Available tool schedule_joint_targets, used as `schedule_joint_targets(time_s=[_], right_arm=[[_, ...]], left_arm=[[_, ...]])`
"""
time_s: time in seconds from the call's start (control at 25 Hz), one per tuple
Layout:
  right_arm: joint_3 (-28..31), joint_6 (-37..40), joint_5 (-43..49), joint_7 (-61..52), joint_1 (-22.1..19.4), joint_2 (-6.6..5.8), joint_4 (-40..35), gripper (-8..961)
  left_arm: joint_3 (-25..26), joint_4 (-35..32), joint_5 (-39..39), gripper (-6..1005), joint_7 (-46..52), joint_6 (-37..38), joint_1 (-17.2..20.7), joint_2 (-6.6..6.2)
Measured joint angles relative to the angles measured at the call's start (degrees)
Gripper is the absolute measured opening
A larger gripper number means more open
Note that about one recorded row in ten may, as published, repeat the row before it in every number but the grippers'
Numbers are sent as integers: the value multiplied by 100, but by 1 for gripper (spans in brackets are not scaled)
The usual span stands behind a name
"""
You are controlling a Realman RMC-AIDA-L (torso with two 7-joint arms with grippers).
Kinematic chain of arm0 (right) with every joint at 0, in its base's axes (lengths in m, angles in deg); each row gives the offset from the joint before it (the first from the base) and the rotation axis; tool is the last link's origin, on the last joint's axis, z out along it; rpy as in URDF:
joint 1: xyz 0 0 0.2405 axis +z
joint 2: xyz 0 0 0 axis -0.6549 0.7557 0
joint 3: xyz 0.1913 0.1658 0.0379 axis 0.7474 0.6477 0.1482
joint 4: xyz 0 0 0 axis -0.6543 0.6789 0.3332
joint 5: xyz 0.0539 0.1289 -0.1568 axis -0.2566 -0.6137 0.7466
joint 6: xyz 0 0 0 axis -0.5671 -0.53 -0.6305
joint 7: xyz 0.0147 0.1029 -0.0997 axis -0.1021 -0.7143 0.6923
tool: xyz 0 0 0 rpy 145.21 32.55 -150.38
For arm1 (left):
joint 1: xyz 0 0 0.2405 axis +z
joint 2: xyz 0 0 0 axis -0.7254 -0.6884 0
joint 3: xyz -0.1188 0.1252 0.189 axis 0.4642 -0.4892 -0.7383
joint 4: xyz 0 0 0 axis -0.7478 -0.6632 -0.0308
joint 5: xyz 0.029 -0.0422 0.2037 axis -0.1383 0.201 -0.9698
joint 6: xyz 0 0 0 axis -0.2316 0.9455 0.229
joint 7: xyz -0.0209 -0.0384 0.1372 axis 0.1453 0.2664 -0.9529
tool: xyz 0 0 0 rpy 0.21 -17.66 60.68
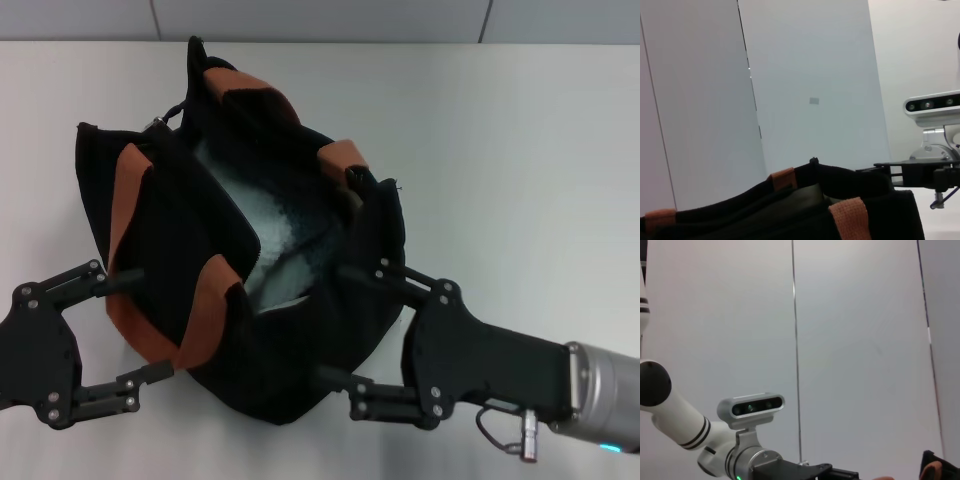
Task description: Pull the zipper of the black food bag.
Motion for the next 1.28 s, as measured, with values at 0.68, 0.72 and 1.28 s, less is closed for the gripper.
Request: schedule_joint_targets(time_s=[0.68, 0.72, 1.28], right_arm=[[1103, 135, -150, -619, -922, -47, -1345, 794], [1096, 24, -150, -622, -865, -43, -1342, 792], [550, -942, 115, -1055, -64, -28, -1281, 524]], left_arm=[[12, 12, 4, 806, -5, -12, -51, 11], [11, 12, 3, 806, -5, -23, -66, 18], [3, 12, 2, 805, -5, -58, -126, 43]])
